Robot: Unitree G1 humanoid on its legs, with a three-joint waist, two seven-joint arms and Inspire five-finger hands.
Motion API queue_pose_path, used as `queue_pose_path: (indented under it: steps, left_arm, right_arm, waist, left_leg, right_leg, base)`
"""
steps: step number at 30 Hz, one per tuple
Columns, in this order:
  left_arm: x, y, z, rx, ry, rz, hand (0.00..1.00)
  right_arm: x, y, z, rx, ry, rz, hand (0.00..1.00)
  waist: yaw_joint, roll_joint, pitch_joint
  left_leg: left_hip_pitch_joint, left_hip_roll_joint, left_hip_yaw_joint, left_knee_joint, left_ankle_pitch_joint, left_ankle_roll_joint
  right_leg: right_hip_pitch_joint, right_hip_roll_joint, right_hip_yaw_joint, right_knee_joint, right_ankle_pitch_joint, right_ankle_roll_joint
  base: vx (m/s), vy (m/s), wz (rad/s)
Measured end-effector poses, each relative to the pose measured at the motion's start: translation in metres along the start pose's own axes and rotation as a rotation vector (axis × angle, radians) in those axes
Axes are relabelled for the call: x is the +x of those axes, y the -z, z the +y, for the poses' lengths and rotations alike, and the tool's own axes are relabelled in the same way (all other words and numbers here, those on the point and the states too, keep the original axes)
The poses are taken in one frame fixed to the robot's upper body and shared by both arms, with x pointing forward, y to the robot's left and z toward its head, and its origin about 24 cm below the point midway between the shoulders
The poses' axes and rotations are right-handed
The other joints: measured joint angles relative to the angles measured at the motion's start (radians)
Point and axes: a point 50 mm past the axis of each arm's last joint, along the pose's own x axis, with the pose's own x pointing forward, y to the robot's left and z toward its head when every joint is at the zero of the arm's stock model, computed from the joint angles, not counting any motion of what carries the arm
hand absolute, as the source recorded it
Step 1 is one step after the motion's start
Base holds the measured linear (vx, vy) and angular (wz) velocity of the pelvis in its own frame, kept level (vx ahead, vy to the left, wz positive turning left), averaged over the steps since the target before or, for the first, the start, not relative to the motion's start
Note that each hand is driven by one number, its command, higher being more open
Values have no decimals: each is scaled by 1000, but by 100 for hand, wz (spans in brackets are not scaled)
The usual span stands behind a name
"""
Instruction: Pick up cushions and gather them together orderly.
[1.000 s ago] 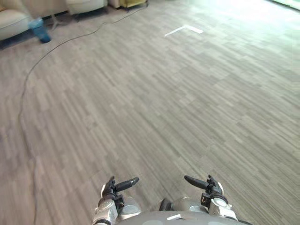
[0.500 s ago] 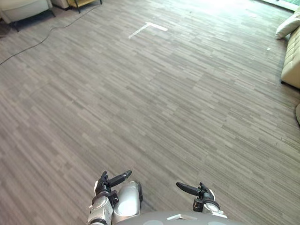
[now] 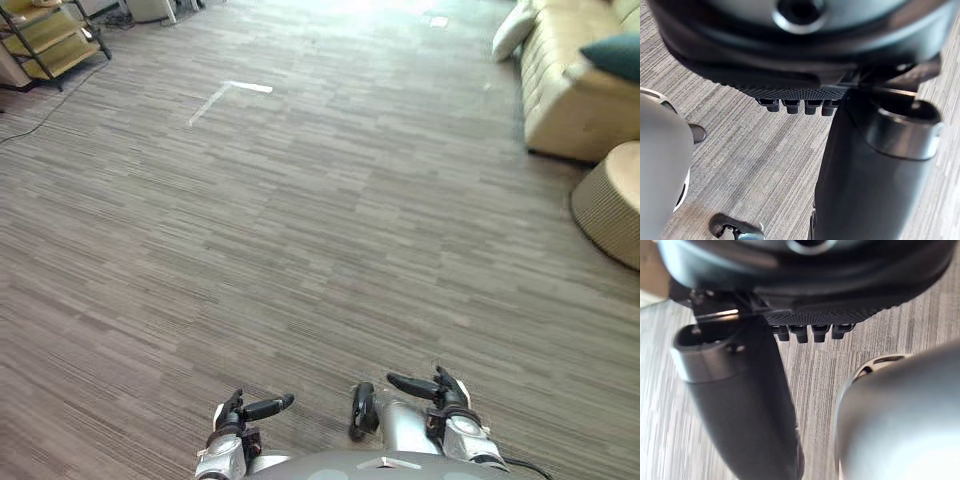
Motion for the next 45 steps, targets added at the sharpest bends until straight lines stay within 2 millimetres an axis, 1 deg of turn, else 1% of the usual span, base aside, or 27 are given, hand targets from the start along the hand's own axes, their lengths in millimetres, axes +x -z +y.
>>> queue_pose_path:
  steps: [1, 2, 5, 7, 10, 14, 15, 16, 17, 18, 20, 21, 22, 25, 28, 30, 31, 32, 33, 34, 35, 37, 38, 39, 40, 42, 45]
  left_arm:
    - [0, -4, 3, -19, -10, -19, 100]
    - [-1, -5, 3, -56, -18, -33, 100]
    - [-2, -12, 10, -100, -43, -73, 100]
    - [-2, -19, 10, -123, -45, -102, 100]
    - [-2, -23, 7, -146, -40, -121, 100]
    - [-3, -23, 4, -209, -49, -129, 100]
    - [-3, -23, 6, -227, -51, -131, 100]
    - [-3, -23, 6, -227, -52, -131, 100]
    - [-3, -23, 12, -220, -64, -134, 100]
    - [-3, -23, 15, -218, -73, -134, 100]
    - [-2, -23, 19, -196, -77, -126, 100]
    - [-1, -23, 22, -181, -81, -113, 100]
    - [0, -18, 24, -174, -91, -86, 100]
    - [-1, -11, 19, -131, -84, -60, 100]
    - [-1, -7, 12, -64, -51, -38, 100]
    - [-1, -4, 10, -36, -41, -27, 100]
    - [-1, -4, 12, -3, -41, -25, 100]
    - [0, -4, 12, 15, -38, -20, 100]
    - [0, -1, 8, 7, -33, -5, 100]
    - [-1, -1, 2, 4, -17, -7, 100]
    - [-1, 1, -1, 20, -4, -4, 100]
    - [-1, 0, 1, 25, -7, -7, 100]
    - [-1, -3, 0, 6, -4, -20, 100]
    - [-1, -3, 0, -21, -10, -24, 100]
    - [-2, -4, 2, -56, -24, -31, 100]
    - [-2, -10, 7, -83, -45, -59, 100]
    - [-2, -23, 10, -88, -51, -121, 100]
  right_arm:
    - [-2, 4, 0, -8, -4, 5, 100]
    - [-3, 6, -2, -23, -4, 4, 100]
    - [-5, 14, -1, -20, -4, 30, 100]
    - [-6, 19, 1, -22, -8, 61, 100]
    - [-6, 21, 0, -24, -2, 71, 100]
    - [-7, 24, -2, -62, -2, 73, 100]
    - [-8, 27, 0, -66, -8, 84, 100]
    - [-8, 29, 1, -64, -10, 89, 100]
    - [-10, 34, 5, -59, -19, 105, 100]
    - [-11, 36, 9, -57, -34, 107, 100]
    - [-12, 38, 11, -55, -39, 114, 100]
    - [-12, 38, 11, -48, -35, 115, 100]
    - [-11, 35, 11, -48, -37, 106, 100]
    - [-9, 28, 5, -78, -38, 68, 100]
    - [-5, 14, 6, -85, -39, 16, 100]
    - [-3, 6, 7, -85, -41, -7, 100]
    - [-3, 4, 8, -84, -44, -10, 100]
    - [-3, 4, 6, -78, -39, -8, 100]
    - [-2, 1, 4, -84, -33, -17, 100]
    - [-1, -1, 3, -81, -29, -25, 100]
    - [-1, -3, 3, -49, -24, -31, 100]
    - [-2, -2, 3, -45, -23, -30, 100]
    - [-3, -1, 3, -53, -24, -28, 100]
    - [-3, -1, 2, -62, -24, -24, 100]
    - [-3, -1, 3, -69, -26, -21, 100]
    - [-4, 2, 7, -89, -39, -10, 100]
    - [-6, 6, 15, -113, -65, 1, 100]
  waist:
    - [3, 5, -2]
    - [6, 16, -4]
    - [23, 2, 0]
    - [46, -12, 5]
    - [63, -17, 12]
    - [74, -5, 9]
    - [88, -20, 2]
    - [90, -24, -5]
    - [92, -48, -32]
    - [94, -70, -43]
    - [93, -92, -49]
    - [87, -101, -43]
    - [73, -97, -35]
    - [67, -79, -38]
    - [41, -51, -24]
    - [24, -42, -17]
    - [16, -52, -14]
    - [6, -57, -8]
    - [13, -33, -4]
    - [16, -21, -6]
    - [10, -12, -8]
    - [3, -3, -15]
    - [-4, 12, -14]
    - [0, 22, -14]
    - [5, 29, -12]
    - [21, 14, -6]
    - [48, -16, 0]
  left_leg:
    - [-103, 54, -74, 254, 35, -59]
    - [-201, 91, -112, 481, 42, -78]
    - [-369, 110, -97, 680, 4, -63]
    - [-460, 72, -51, 578, -49, -13]
    - [-559, -6, -55, 303, -48, 5]
    - [-619, -43, -54, -33, 83, 2]
    - [-616, -47, -54, -38, 196, 22]
    - [-615, -54, -52, -30, 209, 25]
    - [-631, -69, -45, 31, 214, 41]
    - [-618, -82, -26, 71, 191, 88]
    - [-583, -104, -7, 104, 130, 101]
    - [-525, -124, 2, 123, 70, 113]
    - [-456, -141, 3, 123, 20, 121]
    - [-270, -150, -3, 40, -42, 123]
    - [-119, -118, -21, -91, -40, 110]
    - [-60, -101, -21, -160, -41, 105]
    - [-11, -110, -22, -211, -42, 95]
    - [37, -116, -37, -238, -51, 80]
    - [64, -94, -51, -243, -48, 80]
    - [62, -81, -60, -215, -33, 57]
    - [56, -61, -88, -147, -26, 43]
    - [11, -30, -124, -22, -23, 19]
    - [-119, 14, -207, 276, 27, -66]
    - [-187, 31, -232, 449, 55, -112]
    - [-278, 61, -228, 659, 65, -128]
    - [-374, 86, -169, 792, 50, -101]
    - [-531, 84, -58, 669, -2, -24]
  right_leg:
    - [60, 39, -4, -50, -11, -5]
    - [116, 81, -1, -103, -15, -9]
    - [244, 127, 31, -200, -26, -30]
    - [326, 126, 81, -259, -24, -27]
    - [409, 100, 154, -327, -31, -12]
    - [488, 76, 231, -368, -84, 38]
    - [518, 55, 269, -363, -129, 57]
    - [523, 46, 276, -361, -136, 57]
    - [517, 16, 302, -321, -151, 58]
    - [479, -13, 318, -202, -154, 64]
    - [410, -46, 317, 9, -131, 110]
    - [332, -82, 314, 238, -29, 214]
    - [271, -126, 288, 432, 77, 242]
    - [133, -183, 159, 593, 8, 148]
    - [-7, -120, 67, 341, -58, 105]
    - [-67, -65, 61, 90, -26, 121]
    - [-77, -43, 67, -116, 52, 142]
    - [-61, -37, 88, -160, 222, 109]
    - [-58, -12, 87, -117, 199, 45]
    - [-78, -11, 88, -40, 122, 37]
    - [-76, -11, 74, 33, 40, 20]
    - [-50, 0, 53, 41, -4, 16]
    - [13, 28, 26, 9, -33, 3]
    - [53, 53, 25, -23, -41, -2]
    - [123, 87, 26, -73, -48, -10]
    - [228, 111, 48, -143, -59, -19]
    - [363, 113, 109, -259, -61, -23]
  base:
    - [542, -312, -6]
    - [427, -221, -14]
    - [393, -112, -31]
    - [360, -17, -71]
    - [435, 100, -73]
    - [448, 196, -60]
    - [555, 267, -57]
    - [588, 262, -67]
    - [596, 263, -57]
    - [697, 311, -60]
    - [612, 293, -25]
    - [641, 299, -4]
    - [533, 244, -1]
    - [491, 113, 6]
    - [547, -52, 19]
    - [508, -116, 18]
    - [622, -230, 32]
    - [760, -283, 28]
    - [774, -305, 13]
    - [636, -265, 4]
    - [616, -265, 9]
    - [578, -270, 32]
    - [543, -253, 36]
    - [519, -206, 14]
    - [499, -150, -20]
    - [481, -101, -30]
    - [459, -21, -57]
